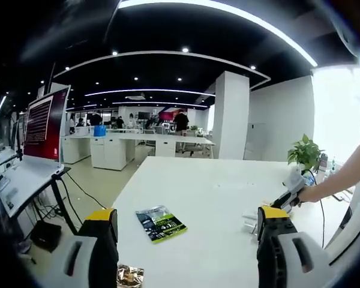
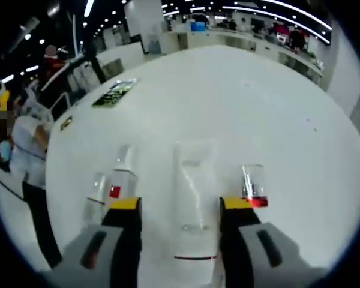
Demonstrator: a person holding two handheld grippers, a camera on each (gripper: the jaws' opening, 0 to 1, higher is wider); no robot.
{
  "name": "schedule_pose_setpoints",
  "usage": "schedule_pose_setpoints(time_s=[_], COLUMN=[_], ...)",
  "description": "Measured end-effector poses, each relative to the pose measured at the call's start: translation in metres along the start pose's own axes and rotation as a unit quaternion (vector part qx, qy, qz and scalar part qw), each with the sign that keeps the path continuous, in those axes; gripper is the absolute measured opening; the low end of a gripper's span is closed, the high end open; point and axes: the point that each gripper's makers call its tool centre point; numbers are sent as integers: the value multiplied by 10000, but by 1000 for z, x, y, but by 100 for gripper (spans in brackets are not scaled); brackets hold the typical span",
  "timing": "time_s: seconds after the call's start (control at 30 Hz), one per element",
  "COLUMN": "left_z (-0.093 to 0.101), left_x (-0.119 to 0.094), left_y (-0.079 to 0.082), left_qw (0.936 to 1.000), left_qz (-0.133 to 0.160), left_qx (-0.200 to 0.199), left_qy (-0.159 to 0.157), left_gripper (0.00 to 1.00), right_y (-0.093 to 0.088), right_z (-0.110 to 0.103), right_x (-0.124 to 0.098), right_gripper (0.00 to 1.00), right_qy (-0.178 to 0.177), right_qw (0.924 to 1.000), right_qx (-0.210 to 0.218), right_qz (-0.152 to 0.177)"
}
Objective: Arrange the skincare products in the storage area until every visible bottle or jar stands upright without overlapping.
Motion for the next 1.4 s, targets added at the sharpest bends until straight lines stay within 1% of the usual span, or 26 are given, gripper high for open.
schedule_pose_setpoints(time_s=[0.07,0.2,0.23,0.27,0.37,0.43,0.47,0.5,0.53,0.6,0.73,0.87,1.03,1.17,1.3,1.4], left_z=[-3,-4,-5,-5,-7,-8,-8,-7,-7,-7,-9,-10,-12,-12,-11,-10], left_x=[0,0,1,1,1,1,1,1,1,0,-1,-3,-6,-6,-7,-8], left_y=[0,2,2,3,1,0,-1,-1,0,1,-1,-1,-1,-1,-1,-1], left_qw=[10000,10000,10000,10000,10000,10000,10000,10000,10000,10000,9999,9999,9998,9997,9997,9996], left_qz=[-10,11,16,23,29,19,-2,3,12,40,41,53,42,45,50,81], left_qx=[-23,-20,-21,-20,-26,-59,-72,-62,-60,-77,-86,-60,-84,-110,-104,-148], left_qy=[20,25,21,18,32,43,44,42,42,48,93,107,197,215,226,218], left_gripper=[100,100,100,100,100,100,100,100,100,100,100,100,100,99,99,98], right_y=[-5,-10,-13,-15,-13,-14,-15,-14,-15,-15,-15,-15,-15,-14,-14,-13], right_z=[5,6,6,7,8,11,16,12,13,13,12,12,12,12,12,11], right_x=[5,9,10,9,9,9,9,9,8,8,9,9,10,10,9,9], right_gripper=[45,45,45,43,40,36,33,33,33,32,31,30,29,25,21,18], right_qy=[-62,-67,-91,-156,-166,-204,-239,-53,-125,-52,33,34,16,40,-6,-17], right_qw=[9998,9993,9987,9984,9982,9974,9955,9948,9957,9949,9947,9952,9951,9952,9960,9955], right_qx=[-70,0,-48,-56,-140,-264,-582,-750,-608,-694,-746,-693,-678,-682,-596,-692], right_qz=[-199,-365,-494,-546,-564,-631,-702,-683,-688,-732,-708,-687,-715,-702,-659,-652])
Point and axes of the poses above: the point that each gripper's makers call its tool centre point, and the gripper's own axes: x roughly forward along the fingers, z roughly to its right, y roughly out of its top, and after that the axes turned 9 degrees about z, right-handed
